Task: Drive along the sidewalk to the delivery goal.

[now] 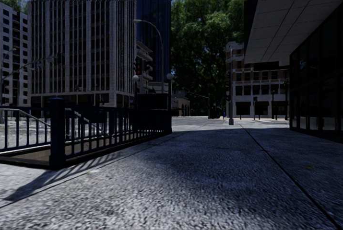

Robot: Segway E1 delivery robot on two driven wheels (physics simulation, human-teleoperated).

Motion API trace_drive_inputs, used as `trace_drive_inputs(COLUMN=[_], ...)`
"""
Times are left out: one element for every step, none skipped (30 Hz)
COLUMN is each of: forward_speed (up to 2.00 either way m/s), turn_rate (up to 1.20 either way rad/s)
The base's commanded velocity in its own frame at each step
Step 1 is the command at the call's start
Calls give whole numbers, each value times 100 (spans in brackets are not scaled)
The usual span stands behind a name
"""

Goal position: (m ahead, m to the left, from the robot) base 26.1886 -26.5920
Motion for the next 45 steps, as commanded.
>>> trace_drive_inputs(forward_speed=[200,200,200,200,200,200,200,200,200,200,200,200,200,200,200,200,200,200,200,200,200,200,200,200,200,200,200,200,200,200,200,200,200,200,200,200,200,200,200,200,200,200,200,200,200], turn_rate=[0,0,0,0,0,0,0,0,0,0,0,0,0,0,0,0,0,0,-4,-24,-40,-47,-57,-66,-67,0,0,0,0,0,0,0,0,0,0,0,0,0,0,-47,-63,-78,-86,-86,-89])
